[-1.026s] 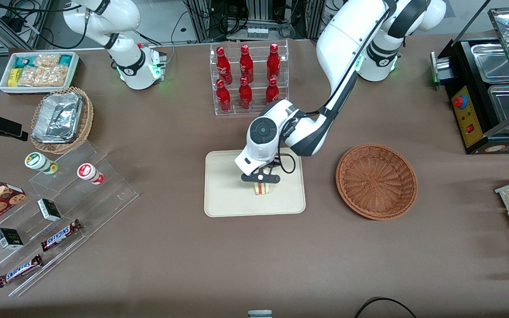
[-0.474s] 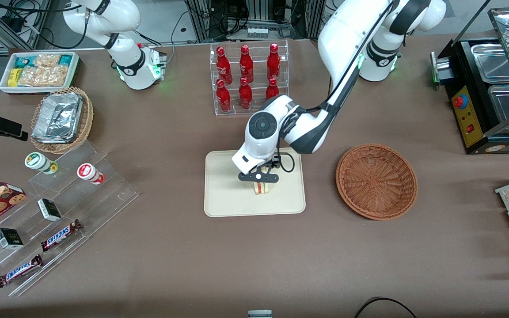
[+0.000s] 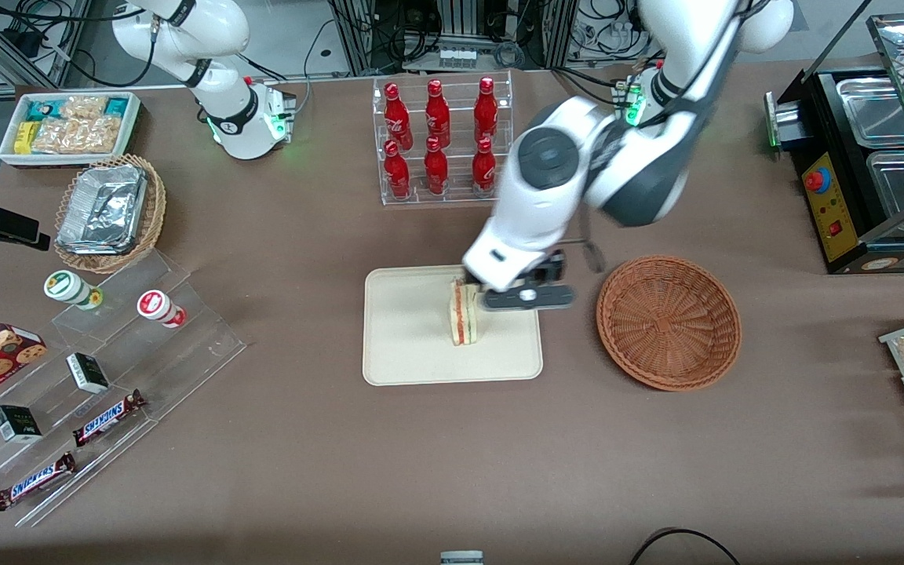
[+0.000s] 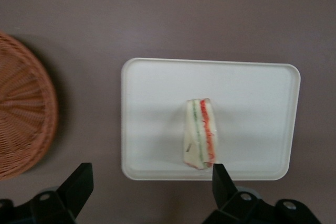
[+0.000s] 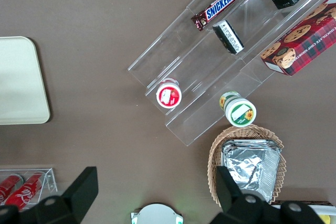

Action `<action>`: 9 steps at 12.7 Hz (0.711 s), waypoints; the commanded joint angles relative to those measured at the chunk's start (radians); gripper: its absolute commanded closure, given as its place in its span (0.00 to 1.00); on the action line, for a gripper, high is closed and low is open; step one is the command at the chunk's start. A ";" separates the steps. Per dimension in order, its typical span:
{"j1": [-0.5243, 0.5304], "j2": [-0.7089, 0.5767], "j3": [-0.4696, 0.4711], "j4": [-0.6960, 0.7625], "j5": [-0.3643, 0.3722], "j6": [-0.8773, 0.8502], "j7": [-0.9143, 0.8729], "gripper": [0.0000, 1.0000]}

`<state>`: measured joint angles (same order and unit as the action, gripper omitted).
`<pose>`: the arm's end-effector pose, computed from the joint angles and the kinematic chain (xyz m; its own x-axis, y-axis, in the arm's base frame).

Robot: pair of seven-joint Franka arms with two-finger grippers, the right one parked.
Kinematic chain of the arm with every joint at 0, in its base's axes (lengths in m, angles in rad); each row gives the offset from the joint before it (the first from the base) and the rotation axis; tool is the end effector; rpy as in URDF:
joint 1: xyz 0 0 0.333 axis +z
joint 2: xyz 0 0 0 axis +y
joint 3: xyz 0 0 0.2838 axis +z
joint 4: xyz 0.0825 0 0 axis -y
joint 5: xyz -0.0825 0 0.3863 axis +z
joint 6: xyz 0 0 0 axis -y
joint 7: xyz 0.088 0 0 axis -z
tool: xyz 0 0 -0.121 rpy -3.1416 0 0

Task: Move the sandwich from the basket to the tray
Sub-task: 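Open the left gripper and raise it away from the sandwich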

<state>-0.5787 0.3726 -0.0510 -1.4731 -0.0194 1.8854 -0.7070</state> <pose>0.5405 -0.3909 0.4247 0.9962 0.0869 0.0062 0.0864 -0.9948 0.0543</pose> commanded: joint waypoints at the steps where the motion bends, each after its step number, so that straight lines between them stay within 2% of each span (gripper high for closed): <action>1: 0.089 -0.154 -0.004 -0.139 0.018 -0.040 0.029 0.00; 5: 0.252 -0.322 -0.004 -0.260 0.021 -0.106 0.332 0.00; 9: 0.432 -0.392 -0.006 -0.279 0.018 -0.190 0.614 0.00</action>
<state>-0.2189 0.0332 -0.0414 -1.7166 -0.0090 1.7223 -0.2000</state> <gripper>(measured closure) 0.000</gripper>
